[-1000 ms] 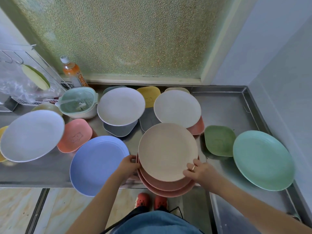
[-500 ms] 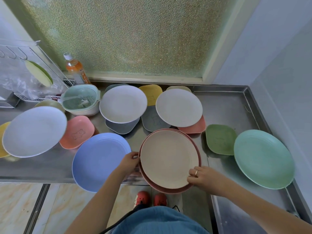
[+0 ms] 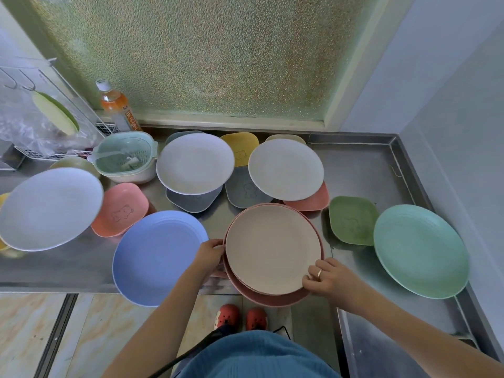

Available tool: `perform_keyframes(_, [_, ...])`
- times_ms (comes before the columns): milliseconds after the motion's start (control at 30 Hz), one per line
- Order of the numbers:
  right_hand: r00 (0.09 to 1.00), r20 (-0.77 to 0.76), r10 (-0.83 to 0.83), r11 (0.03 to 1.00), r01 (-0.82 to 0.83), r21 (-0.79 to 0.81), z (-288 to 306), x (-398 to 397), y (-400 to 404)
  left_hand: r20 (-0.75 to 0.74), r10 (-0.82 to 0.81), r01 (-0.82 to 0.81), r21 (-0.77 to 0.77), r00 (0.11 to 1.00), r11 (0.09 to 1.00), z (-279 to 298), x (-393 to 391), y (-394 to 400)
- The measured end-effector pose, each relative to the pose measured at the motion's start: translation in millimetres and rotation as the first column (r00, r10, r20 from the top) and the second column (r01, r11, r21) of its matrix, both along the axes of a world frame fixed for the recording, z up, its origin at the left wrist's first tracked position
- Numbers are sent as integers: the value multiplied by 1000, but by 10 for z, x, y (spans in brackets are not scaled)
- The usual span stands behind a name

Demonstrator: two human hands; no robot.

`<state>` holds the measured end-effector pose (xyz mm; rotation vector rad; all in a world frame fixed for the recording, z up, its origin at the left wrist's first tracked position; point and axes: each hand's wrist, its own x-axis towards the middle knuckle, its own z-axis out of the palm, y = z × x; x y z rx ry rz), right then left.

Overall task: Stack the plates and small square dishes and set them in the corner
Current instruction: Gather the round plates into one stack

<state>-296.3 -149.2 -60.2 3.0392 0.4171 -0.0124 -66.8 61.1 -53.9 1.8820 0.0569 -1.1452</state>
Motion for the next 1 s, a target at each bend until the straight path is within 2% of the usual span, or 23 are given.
perform_keyframes(133, [1000,7,20,999,-20,-37,-20,-51,76,17,27,-27,11,999,1000,-7,7,-28])
perform_keyframes(433, [987,-158,-26,999,29,18,-107,50,53,18,46,-46,11,999,999,-4,2,-50])
perform_keyframes(633, [990,-96,-100,994,104,37,-29,72,127,44,53,-55,37,998,998,-39,14,-68])
perform_keyframes(733, [992,-110,-58,997,64,46,-96,140,191,94,28,-33,56,995,998,-80,27,-91])
perform_keyframes(867, [985,-170,5,998,6,62,-124,111,201,234,-67,33,148,970,988,-84,51,-166])
perform_keyframes(1000, [986,-167,21,996,-5,92,-107,21,103,244,-125,77,199,962,977,-117,78,-197])
